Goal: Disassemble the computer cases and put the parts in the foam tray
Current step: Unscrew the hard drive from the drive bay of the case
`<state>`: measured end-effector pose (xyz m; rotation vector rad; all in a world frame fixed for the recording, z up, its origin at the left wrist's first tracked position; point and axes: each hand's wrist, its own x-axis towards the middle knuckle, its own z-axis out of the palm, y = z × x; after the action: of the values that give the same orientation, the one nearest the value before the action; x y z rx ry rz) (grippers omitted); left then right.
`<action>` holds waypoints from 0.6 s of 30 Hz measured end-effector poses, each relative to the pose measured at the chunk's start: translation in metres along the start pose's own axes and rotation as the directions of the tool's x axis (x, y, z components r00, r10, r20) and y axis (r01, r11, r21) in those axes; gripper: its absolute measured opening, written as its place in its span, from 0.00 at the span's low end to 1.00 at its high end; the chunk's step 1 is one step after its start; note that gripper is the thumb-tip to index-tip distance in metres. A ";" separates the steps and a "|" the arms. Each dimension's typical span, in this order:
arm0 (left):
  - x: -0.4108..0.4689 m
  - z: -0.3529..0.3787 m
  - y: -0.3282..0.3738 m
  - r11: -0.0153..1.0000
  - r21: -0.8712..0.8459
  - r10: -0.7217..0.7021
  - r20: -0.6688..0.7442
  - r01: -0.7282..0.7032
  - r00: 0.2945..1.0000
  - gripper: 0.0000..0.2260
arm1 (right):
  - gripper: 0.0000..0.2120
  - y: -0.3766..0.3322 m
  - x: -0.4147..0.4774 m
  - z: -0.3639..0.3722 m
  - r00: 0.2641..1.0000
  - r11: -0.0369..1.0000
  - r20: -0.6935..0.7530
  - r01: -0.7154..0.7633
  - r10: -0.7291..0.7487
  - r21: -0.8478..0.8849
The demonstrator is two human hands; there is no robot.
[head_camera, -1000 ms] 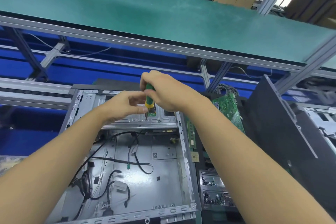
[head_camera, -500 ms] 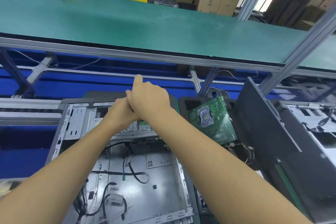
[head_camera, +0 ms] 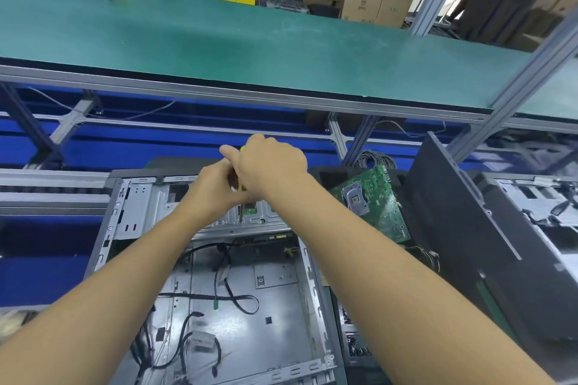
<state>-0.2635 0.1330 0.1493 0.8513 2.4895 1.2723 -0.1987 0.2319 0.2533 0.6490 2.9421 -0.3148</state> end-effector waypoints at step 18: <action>-0.005 0.000 -0.010 0.999 -0.026 0.049 0.108 -0.046 0.993 0.11 | 0.14 0.000 0.003 -0.005 0.984 0.952 0.001 0.174 -0.179 -0.252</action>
<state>-0.2637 0.1259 0.1412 0.9529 2.3790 1.2332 -0.2018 0.2342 0.2576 0.3589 2.9942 0.0527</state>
